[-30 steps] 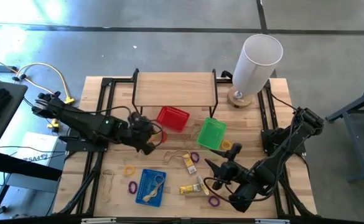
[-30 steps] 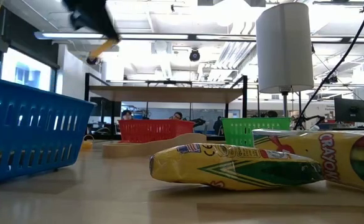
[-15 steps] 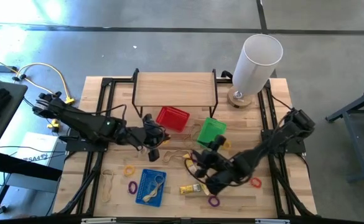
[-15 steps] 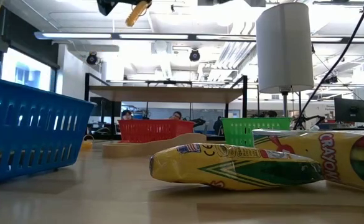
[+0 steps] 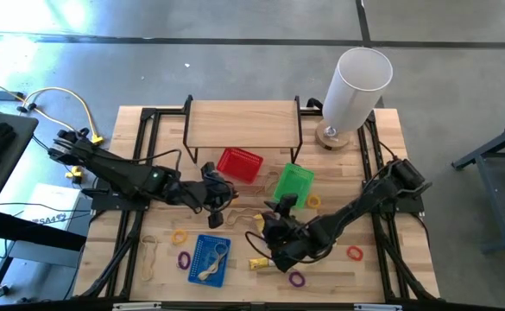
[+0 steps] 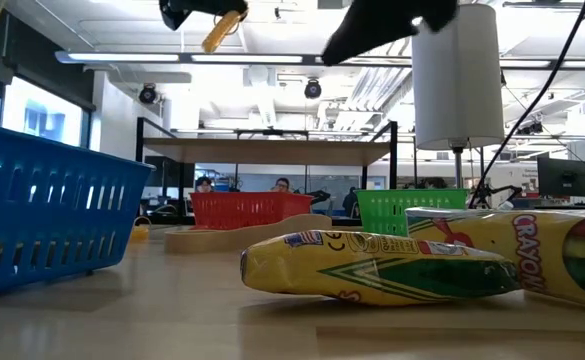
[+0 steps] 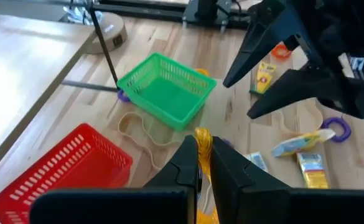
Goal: Pick & Place Office Desk Supplies
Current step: Put the yellow spring keychain into the green bin, then put the yellow crayon box into the red bin
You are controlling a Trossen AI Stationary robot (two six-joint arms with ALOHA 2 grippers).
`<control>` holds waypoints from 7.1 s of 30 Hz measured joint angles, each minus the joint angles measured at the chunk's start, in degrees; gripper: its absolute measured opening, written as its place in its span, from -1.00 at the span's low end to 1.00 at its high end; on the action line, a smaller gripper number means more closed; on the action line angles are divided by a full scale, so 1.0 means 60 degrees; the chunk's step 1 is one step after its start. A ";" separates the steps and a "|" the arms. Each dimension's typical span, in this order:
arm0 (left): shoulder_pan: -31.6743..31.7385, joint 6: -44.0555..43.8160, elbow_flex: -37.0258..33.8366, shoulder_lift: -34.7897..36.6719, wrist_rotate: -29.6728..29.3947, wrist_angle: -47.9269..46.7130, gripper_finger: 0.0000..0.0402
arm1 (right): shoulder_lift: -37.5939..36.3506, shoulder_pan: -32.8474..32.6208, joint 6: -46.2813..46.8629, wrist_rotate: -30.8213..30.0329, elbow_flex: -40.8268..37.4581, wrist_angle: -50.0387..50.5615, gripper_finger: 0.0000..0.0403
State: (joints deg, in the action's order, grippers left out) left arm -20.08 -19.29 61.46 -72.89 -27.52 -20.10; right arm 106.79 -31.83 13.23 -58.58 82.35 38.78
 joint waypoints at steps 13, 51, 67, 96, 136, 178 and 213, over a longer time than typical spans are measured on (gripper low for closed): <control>-0.0018 0.0000 -0.0001 -0.0020 0.0166 0.0209 -0.95 | -0.2616 -0.0022 -0.0333 0.1304 -0.3650 -0.3079 -0.09; -0.0029 0.2240 -0.0150 -0.3444 -0.2070 0.7372 -0.92 | -0.2417 0.1453 -0.1492 0.3301 -0.6998 -1.3550 -0.09; -0.0058 0.2240 -0.0147 -0.3444 -0.2045 0.7245 -0.92 | -0.2414 0.1366 -0.1772 0.2837 -0.6997 -1.3628 -0.92; -0.0905 0.4236 -0.0147 -0.3444 -0.3853 0.7160 -0.03 | -0.2702 0.1058 -0.1568 0.3022 -0.6987 -1.1684 -0.92; -0.1326 0.0897 -0.0143 -0.2643 0.1081 0.2714 -0.03 | -0.3850 0.3264 0.5758 0.5107 -0.6984 -0.3862 -0.75; -0.1351 0.0994 -0.0147 -0.2665 0.1092 0.2358 -0.03 | -0.4675 0.0869 0.2991 0.9591 -0.6983 -0.5680 0.05; -0.1381 0.0489 -0.0147 -0.2672 0.1092 0.2345 -0.03 | -0.4852 0.0510 0.2328 0.8362 -0.6722 -0.5272 0.56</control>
State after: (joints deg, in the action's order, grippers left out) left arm -28.36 -16.36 60.58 -88.92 -20.97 -6.03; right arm 77.68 -28.78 27.20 -8.41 42.01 7.15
